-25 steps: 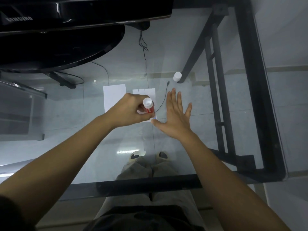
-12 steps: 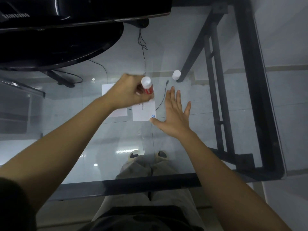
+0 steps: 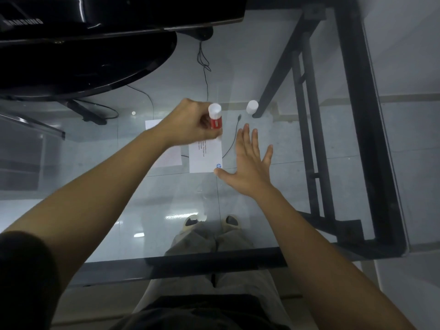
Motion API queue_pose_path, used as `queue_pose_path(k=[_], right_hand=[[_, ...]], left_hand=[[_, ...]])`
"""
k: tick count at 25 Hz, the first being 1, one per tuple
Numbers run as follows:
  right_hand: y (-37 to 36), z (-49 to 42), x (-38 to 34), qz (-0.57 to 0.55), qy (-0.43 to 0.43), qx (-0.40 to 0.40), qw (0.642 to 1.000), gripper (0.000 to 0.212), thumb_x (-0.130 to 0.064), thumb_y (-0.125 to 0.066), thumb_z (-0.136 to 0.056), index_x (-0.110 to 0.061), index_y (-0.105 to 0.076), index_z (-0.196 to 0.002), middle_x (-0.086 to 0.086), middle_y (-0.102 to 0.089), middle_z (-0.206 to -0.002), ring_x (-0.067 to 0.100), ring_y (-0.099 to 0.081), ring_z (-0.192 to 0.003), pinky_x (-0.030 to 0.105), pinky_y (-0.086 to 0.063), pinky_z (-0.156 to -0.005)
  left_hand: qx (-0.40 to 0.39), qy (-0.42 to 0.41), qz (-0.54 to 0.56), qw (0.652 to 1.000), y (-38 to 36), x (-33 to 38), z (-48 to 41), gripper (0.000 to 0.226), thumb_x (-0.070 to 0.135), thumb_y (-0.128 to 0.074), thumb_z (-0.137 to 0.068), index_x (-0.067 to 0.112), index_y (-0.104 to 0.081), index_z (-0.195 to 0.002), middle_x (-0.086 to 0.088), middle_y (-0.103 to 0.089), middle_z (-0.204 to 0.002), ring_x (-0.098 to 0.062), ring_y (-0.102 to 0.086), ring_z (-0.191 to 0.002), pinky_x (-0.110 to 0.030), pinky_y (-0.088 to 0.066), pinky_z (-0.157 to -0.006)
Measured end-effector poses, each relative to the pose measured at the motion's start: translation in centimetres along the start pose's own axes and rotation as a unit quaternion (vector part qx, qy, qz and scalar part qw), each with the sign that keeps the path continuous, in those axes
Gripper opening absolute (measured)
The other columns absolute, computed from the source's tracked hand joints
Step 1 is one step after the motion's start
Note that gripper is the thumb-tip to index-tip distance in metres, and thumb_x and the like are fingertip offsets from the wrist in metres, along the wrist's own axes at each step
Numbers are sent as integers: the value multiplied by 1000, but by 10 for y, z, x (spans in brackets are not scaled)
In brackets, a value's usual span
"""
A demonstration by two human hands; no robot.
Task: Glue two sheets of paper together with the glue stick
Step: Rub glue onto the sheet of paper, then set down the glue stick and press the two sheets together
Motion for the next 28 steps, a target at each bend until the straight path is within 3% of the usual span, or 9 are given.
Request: queue_pose_path(k=[3,6,12,14,16,19,21,23,28], right_hand=[[-1,-1,0,-2,1,3,1000,107,-63,-54,-77,-16,15,-145,1,24,-155,18,27,-139,49,25,-100],[-2,-1,1,-2,1,4,1000,108,-64,-53,-77,-17,16,-145,1,25,-155,18,27,-139,49,26,-100],[-3,-2,1,-4,2,2,1000,108,-66,-53,-76,-18,16,-145,-1,26,-154,15,29,-138,48,26,-100],[-3,-2,2,-4,1,-1,1000,109,-66,-53,-76,-18,16,-145,-1,26,-154,16,29,-138,48,26,-100],[-3,-3,2,-1,2,-1,1000,108,-66,-53,-76,-18,16,-145,-1,26,-154,17,28,-139,49,25,-100],[-4,-3,2,-1,1,-1,1000,108,-66,-53,-76,-18,16,-145,-1,25,-154,17,28,-139,49,25,-100],[-5,-4,3,1,-3,-2,1000,108,-66,-52,-76,-18,16,-145,-1,26,-154,16,29,-138,49,25,-100],[-6,-5,3,3,-6,-2,1000,108,-66,-52,-76,-19,17,-144,-1,27,-154,16,29,-138,49,25,-100],[-6,-5,4,0,-10,-2,1000,108,-66,-52,-76,-20,18,-144,-2,27,-154,17,28,-139,49,26,-100]], left_hand=[[62,43,11,997,16,-10,-15,31,30,-73,-75,6,-64,-93,-11,-71,-88,-25,-66,-81,-38,-54,-77],[133,145,249,948,23,-31,-10,38,31,-76,-73,12,-63,-103,-7,-68,-101,-19,-65,-94,-30,-53,-82],[195,289,721,599,-13,-49,18,3,2,-59,-84,3,-57,-83,-12,-64,-83,-17,-70,-71,-20,-56,-63],[184,295,761,547,-12,-53,12,21,8,-64,-82,-1,-59,-100,-11,-67,-83,-19,-70,-73,-24,-57,-65],[156,277,722,615,-4,-52,-1,36,11,-66,-79,5,-56,-113,-3,-70,-91,-14,-68,-81,-26,-54,-68],[133,205,496,834,8,-41,-23,34,6,-71,-76,16,-53,-103,-2,-69,-105,-12,-66,-90,-24,-50,-74],[102,148,313,933,9,-30,-36,41,9,-75,-75,12,-57,-112,-8,-67,-111,-20,-65,-98,-32,-53,-87],[76,93,163,979,4,-19,-46,43,17,-76,-75,13,-61,-115,-8,-67,-111,-22,-63,-99,-38,-50,-93],[66,56,88,992,-8,-2,-65,42,22,-74,-77,12,-61,-116,-10,-67,-111,-22,-61,-97,-29,-45,-87]])
Point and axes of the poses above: each hand's wrist, its own z-axis away from the middle knuckle, its own y-axis out of the back of the hand, x = y × z, the point moved 5 cm from there along -z, towards the middle knuckle
